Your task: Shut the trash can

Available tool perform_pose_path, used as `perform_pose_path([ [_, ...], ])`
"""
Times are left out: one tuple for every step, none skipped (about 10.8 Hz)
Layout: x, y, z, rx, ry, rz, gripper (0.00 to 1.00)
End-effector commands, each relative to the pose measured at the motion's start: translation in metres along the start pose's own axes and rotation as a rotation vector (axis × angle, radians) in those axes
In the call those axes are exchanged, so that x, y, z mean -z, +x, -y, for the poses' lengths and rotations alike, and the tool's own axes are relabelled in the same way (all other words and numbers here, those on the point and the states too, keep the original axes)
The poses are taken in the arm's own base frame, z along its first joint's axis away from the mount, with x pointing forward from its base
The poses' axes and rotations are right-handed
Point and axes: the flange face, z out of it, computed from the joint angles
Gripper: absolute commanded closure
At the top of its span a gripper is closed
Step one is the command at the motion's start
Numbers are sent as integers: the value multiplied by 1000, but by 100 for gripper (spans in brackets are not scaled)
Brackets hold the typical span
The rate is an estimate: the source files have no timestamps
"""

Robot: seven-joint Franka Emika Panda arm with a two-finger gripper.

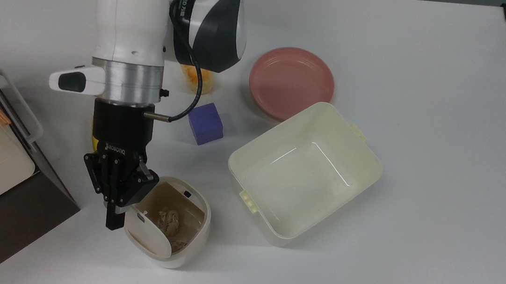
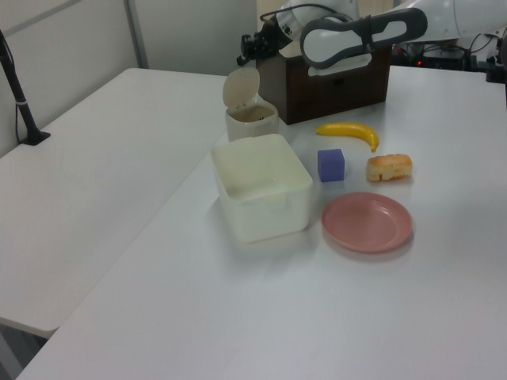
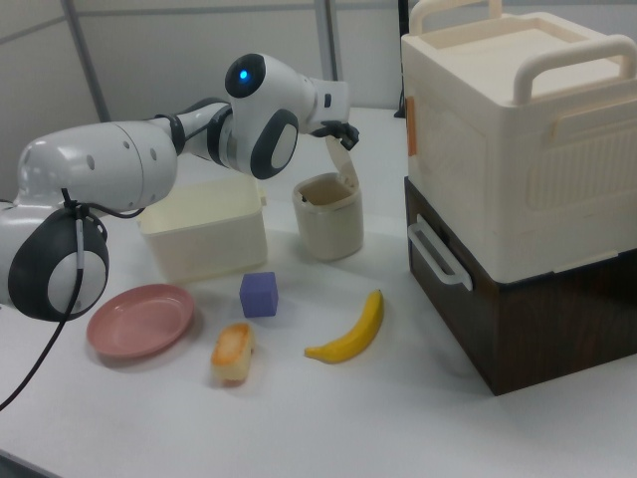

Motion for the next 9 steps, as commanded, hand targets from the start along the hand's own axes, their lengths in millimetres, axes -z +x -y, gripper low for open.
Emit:
perform_pose_path([
  [-5, -11, 3, 35, -14, 8, 100],
  [-5, -13, 4, 37, -13, 11, 100],
  [-6, -15, 3, 37, -15, 17, 100],
  [-7, -18, 4, 41, -16, 21, 100],
  [-8, -22, 6, 48, -15, 26, 100],
  [-8, -27, 13, 63, -9, 35, 100],
  [-11, -36, 15, 82, -15, 48, 100],
  [-13, -42, 15, 93, -21, 56, 100],
  [-17, -52, 17, 103, -23, 71, 100],
])
